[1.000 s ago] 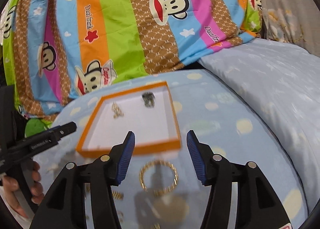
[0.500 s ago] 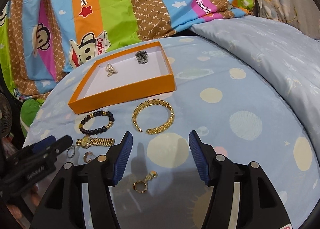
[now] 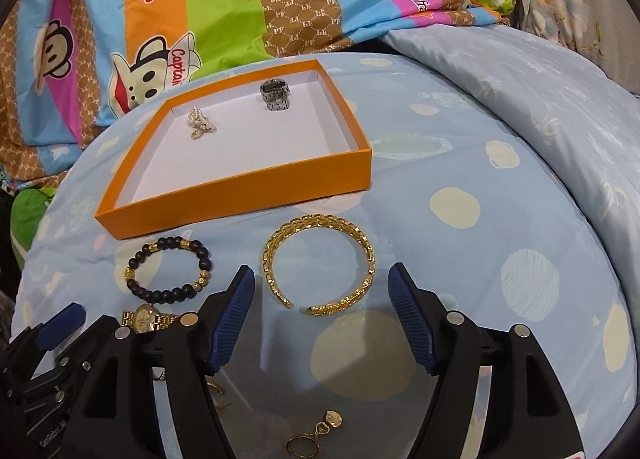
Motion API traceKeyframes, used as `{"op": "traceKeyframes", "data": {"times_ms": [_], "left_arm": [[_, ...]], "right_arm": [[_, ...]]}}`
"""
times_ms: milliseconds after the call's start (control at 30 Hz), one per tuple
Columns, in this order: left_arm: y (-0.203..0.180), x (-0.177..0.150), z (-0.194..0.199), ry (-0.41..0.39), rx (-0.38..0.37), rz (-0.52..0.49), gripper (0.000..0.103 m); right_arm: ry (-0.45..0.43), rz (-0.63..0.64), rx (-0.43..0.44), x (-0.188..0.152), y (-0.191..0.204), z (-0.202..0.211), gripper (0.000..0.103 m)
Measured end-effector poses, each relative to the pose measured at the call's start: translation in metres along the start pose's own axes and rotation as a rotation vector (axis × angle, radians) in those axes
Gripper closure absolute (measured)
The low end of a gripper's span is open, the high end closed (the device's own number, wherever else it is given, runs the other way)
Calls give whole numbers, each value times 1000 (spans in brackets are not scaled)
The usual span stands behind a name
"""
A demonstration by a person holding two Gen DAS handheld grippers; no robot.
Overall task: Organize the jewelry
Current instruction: 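Open and withdraw both grippers from the orange box, then grasp the black bead bracelet with the left gripper while the right grasps the gold cuff bangle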
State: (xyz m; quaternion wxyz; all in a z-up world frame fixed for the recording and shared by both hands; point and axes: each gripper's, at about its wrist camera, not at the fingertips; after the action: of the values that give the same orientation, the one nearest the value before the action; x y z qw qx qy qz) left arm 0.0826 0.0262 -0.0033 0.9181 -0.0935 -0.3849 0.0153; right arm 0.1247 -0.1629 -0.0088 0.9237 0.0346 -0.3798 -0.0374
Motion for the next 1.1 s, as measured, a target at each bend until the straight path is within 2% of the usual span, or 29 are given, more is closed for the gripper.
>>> {"op": "traceKeyframes", "data": {"times_ms": [33, 67, 200, 633, 833, 933, 967, 1100], "left_arm": [[0, 0, 0, 0, -1, 1, 36], [0, 0, 0, 0, -2, 1, 36], [0, 0, 1, -1, -4, 2, 35], [-17, -6, 6, 16, -34, -74, 35], [-26, 9, -4, 27, -32, -74, 35], [-34, 20, -17, 40, -24, -84, 34], [-35, 23, -22, 40, -11, -79, 29], [-25, 32, -39, 55, 29, -35, 29]], "right_arm": [[-1, -3, 0, 0, -1, 0, 46], [-2, -8, -2, 0, -2, 0, 48], [-11, -31, 13, -1, -6, 3, 50], [-83, -87, 45, -26, -31, 50, 51], [-91, -98, 58, -34, -36, 56, 51], [-94, -101, 65, -34, -36, 56, 50], [-93, -101, 67, -35, -36, 56, 50], [-93, -104, 70, -35, -36, 55, 50]]}}
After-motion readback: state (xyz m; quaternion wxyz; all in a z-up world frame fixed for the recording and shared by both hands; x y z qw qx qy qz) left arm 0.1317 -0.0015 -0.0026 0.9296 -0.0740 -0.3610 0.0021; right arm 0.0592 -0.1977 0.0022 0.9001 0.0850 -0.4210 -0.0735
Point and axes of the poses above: each gripper's, at about its wrist camera, not at the fingertips, and z roughly against the way its jaws point, y to its left, x to its top, and after that the axes turned 6 degrees about -y, right-handed
